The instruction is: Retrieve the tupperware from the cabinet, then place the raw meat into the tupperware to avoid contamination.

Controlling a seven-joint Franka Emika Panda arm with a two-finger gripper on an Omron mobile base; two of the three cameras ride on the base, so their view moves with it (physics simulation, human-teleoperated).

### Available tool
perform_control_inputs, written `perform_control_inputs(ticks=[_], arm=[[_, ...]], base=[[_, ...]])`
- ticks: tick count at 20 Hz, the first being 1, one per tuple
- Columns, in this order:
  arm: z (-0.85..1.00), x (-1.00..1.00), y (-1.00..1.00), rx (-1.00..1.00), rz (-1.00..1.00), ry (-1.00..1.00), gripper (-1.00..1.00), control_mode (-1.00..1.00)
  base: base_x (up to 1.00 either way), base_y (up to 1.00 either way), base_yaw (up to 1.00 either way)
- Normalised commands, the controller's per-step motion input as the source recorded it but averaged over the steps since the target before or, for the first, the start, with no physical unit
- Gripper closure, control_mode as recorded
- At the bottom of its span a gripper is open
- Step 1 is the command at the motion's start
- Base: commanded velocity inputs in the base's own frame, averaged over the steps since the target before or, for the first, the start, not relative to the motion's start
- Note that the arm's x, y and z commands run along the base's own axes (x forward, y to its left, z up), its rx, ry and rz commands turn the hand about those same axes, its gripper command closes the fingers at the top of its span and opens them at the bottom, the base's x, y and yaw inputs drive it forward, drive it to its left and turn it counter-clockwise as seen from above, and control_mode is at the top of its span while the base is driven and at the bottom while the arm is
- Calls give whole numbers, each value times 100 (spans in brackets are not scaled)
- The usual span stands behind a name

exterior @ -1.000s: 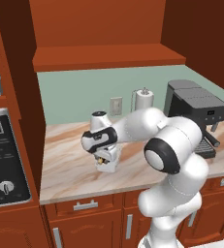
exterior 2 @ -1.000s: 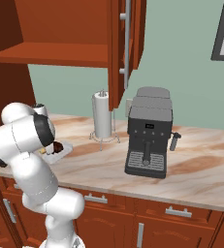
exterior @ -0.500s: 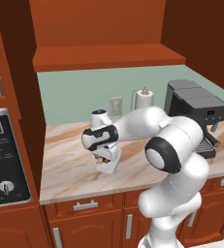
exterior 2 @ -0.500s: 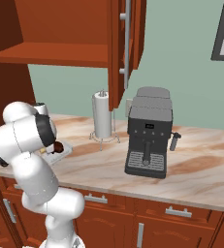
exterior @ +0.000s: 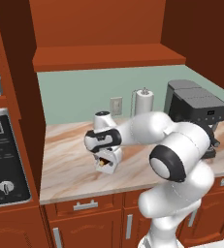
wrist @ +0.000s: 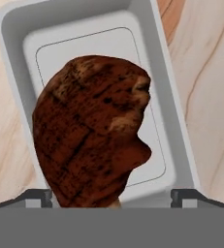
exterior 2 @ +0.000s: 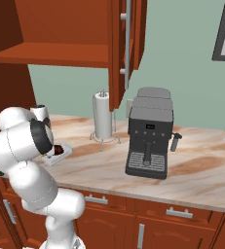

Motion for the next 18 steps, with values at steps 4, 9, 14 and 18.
perform_control_inputs(ticks=[4,9,14,18], arm=[[7,-11,-5,0,0,0,-100,-100],[32,-15,-13,1,0,0,-100,-100],[53,-19,-3,0,0,-1,-100,-100],[42,-29,0,0,3,-8,-100,-100]], base=[[0,0,0],[0,0,0],[0,0,0],[0,0,0]])
